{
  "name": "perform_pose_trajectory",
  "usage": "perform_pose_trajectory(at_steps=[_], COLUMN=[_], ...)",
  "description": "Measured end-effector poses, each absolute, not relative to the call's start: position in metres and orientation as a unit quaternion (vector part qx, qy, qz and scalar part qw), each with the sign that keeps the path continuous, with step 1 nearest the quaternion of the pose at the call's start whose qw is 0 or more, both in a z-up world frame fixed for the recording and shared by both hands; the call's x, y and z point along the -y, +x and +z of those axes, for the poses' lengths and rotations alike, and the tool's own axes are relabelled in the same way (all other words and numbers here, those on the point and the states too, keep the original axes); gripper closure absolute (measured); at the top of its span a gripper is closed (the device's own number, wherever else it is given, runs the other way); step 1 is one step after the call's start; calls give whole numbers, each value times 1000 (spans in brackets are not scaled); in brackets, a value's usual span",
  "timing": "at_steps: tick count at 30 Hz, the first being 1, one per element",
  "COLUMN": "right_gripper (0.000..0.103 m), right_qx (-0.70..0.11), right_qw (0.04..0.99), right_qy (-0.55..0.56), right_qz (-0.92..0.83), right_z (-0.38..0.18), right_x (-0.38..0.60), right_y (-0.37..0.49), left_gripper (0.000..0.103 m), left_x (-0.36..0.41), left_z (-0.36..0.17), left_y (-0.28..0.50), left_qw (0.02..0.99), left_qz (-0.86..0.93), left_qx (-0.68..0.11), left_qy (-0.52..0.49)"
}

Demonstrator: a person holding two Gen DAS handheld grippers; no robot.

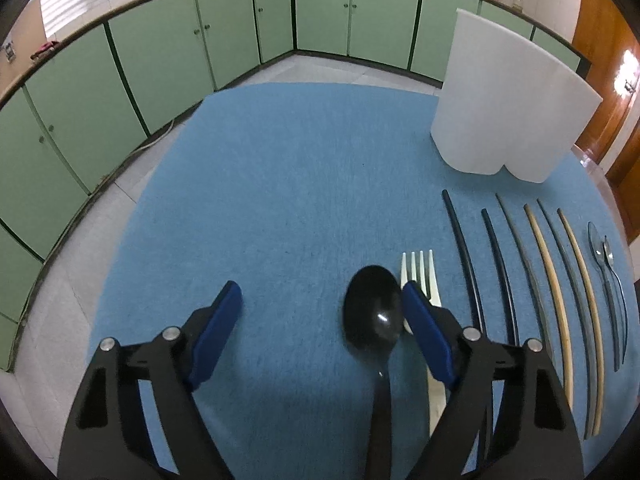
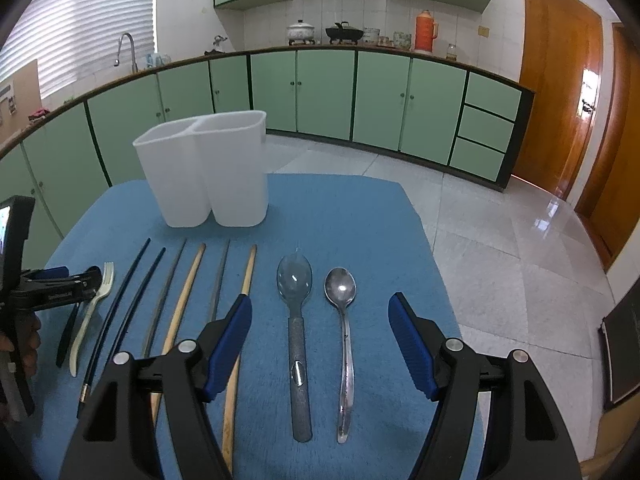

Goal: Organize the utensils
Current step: 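Close the left tool on the black spoon while the right tool approaches the clear spoon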

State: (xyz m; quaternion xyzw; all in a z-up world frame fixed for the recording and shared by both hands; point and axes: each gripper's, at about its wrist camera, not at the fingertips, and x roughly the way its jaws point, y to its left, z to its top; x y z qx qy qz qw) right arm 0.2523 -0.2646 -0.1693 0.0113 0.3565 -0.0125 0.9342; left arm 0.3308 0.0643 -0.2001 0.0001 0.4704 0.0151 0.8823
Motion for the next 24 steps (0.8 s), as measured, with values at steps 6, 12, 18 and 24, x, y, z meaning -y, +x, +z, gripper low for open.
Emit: perform_pose_trajectory(at_steps=[6, 12, 18, 24], right_gripper=[33, 33, 33, 36], right_qx=[-365, -371, -377, -393], right_qw=[931, 929, 926, 919], right_qy=[8, 5, 5, 13], right_qz=[-12, -15, -22, -15], right_z=[-176, -178, -180, -186], right_x=[263, 267, 274, 285], right_y=[258, 263, 271, 286], left_gripper=[34, 55, 80, 90], left_x=[-64, -64, -66, -66], left_z=[-203, -201, -196, -196], left_y=[335, 335, 322, 313], left_qw=[884, 885, 887, 891], left_qz=[6, -8, -22, -29], left_qx=[-467, -464, -460, -453], left_qy=[-5, -12, -27, -25])
